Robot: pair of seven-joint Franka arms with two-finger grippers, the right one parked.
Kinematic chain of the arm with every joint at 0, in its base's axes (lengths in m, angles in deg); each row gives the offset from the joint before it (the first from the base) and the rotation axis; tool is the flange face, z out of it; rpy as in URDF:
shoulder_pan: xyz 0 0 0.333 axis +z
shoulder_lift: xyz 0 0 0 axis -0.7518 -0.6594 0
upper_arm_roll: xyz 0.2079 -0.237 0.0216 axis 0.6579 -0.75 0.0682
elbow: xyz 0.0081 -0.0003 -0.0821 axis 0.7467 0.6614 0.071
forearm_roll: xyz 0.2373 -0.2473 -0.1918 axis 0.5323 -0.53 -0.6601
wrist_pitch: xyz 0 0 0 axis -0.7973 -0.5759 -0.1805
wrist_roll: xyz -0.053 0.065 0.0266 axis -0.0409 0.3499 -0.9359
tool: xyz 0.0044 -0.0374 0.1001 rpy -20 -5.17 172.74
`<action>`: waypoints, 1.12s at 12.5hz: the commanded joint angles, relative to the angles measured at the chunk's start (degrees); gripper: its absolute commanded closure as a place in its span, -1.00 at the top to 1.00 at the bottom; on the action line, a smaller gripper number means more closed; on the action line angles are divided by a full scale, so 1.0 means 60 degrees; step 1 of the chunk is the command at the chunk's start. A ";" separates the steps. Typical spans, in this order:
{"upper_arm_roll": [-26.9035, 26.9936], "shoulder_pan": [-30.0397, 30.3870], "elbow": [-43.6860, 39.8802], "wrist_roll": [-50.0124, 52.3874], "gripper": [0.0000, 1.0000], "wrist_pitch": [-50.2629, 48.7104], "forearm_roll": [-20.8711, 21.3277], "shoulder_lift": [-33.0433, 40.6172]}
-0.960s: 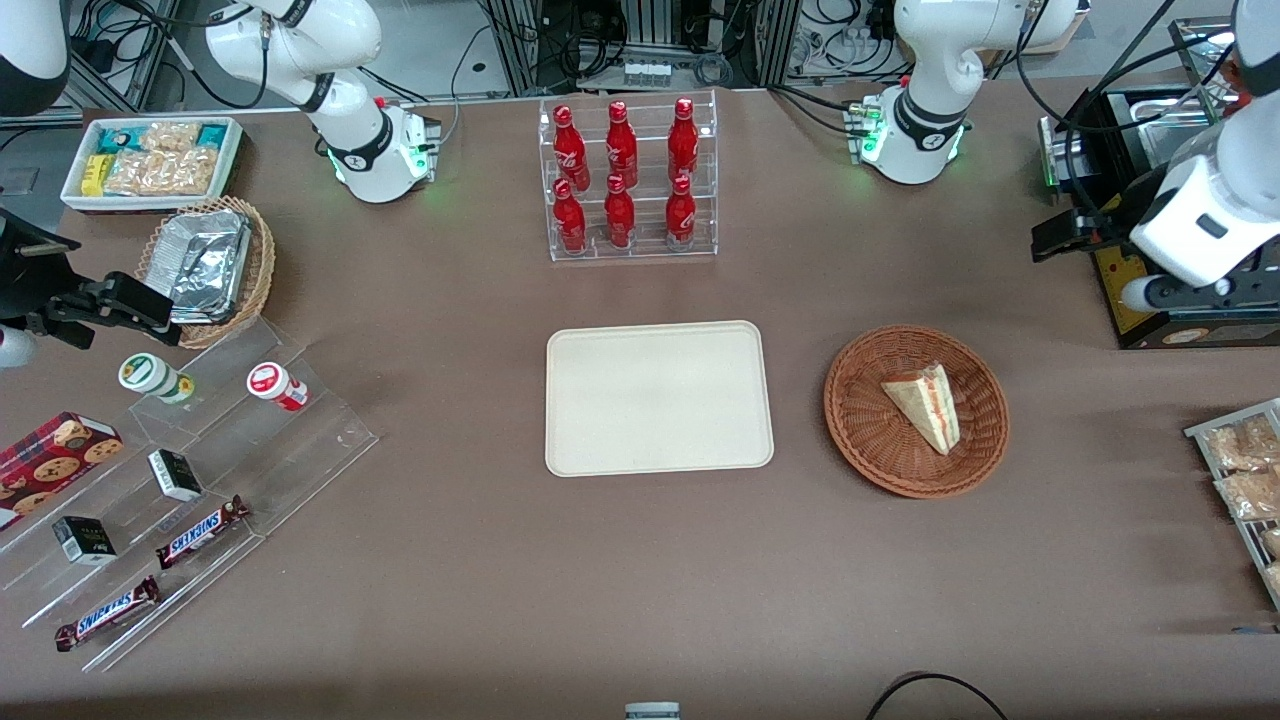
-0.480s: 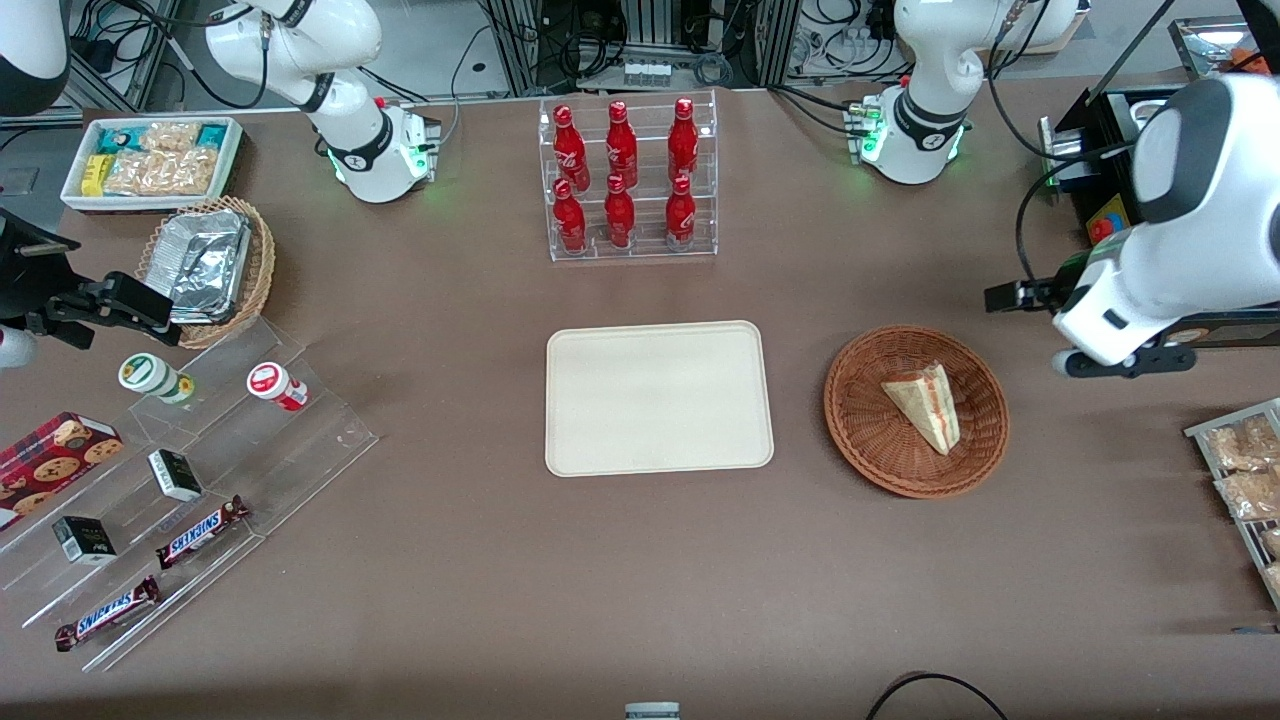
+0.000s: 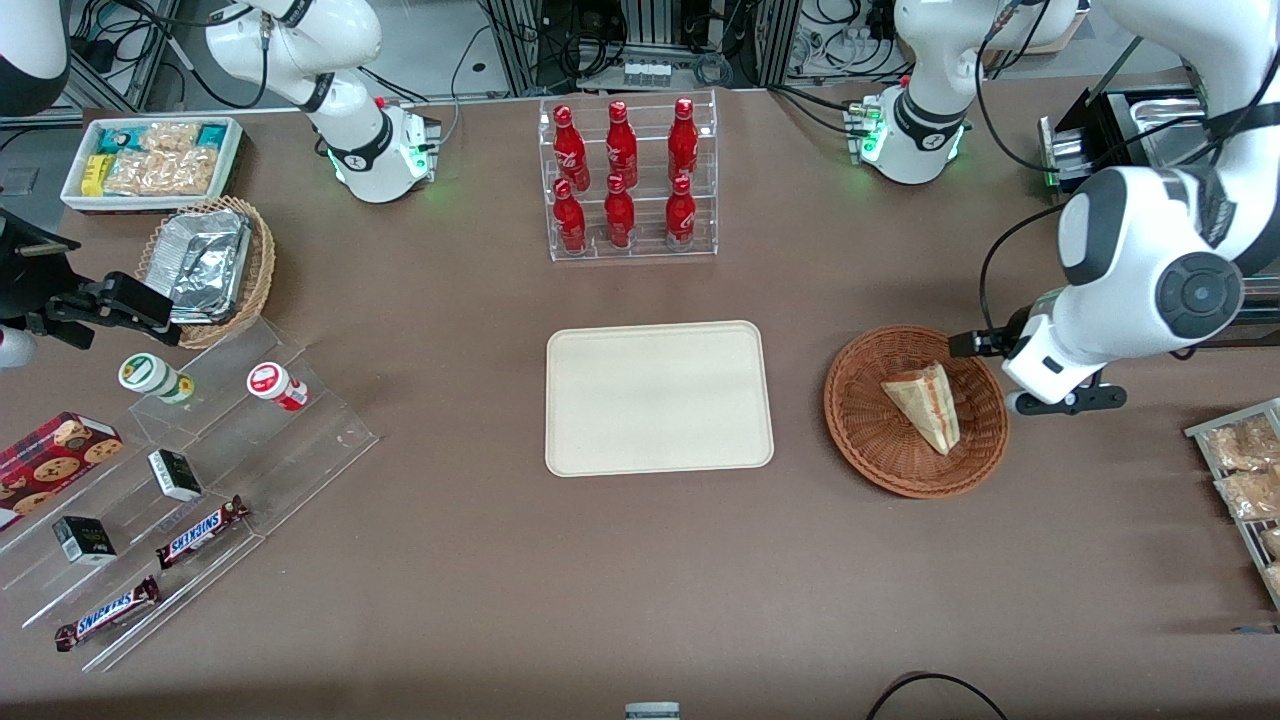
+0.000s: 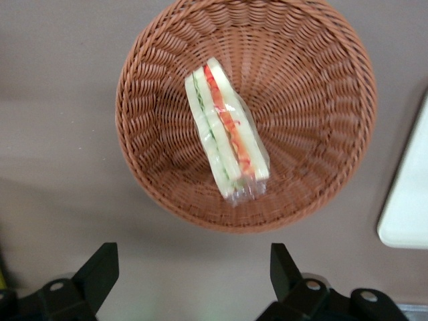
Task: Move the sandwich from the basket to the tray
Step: 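Move the left gripper over the wicker basket above the sandwich, then lower the open left gripper and close it on the wrapped sandwich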
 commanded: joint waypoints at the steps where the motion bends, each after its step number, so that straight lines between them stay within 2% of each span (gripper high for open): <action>1: 0.0000 -0.0019 0.0912 0.1548 1.00 0.1116 0.0121 0.0345; 5: -0.0059 -0.0310 0.2083 0.5297 1.00 0.3428 0.0121 0.0360; 7: -0.0058 -0.0429 0.2306 0.6458 1.00 0.3902 0.0121 0.0259; 14: -0.0059 -0.0648 0.2306 0.7034 1.00 0.4515 0.0092 -0.0736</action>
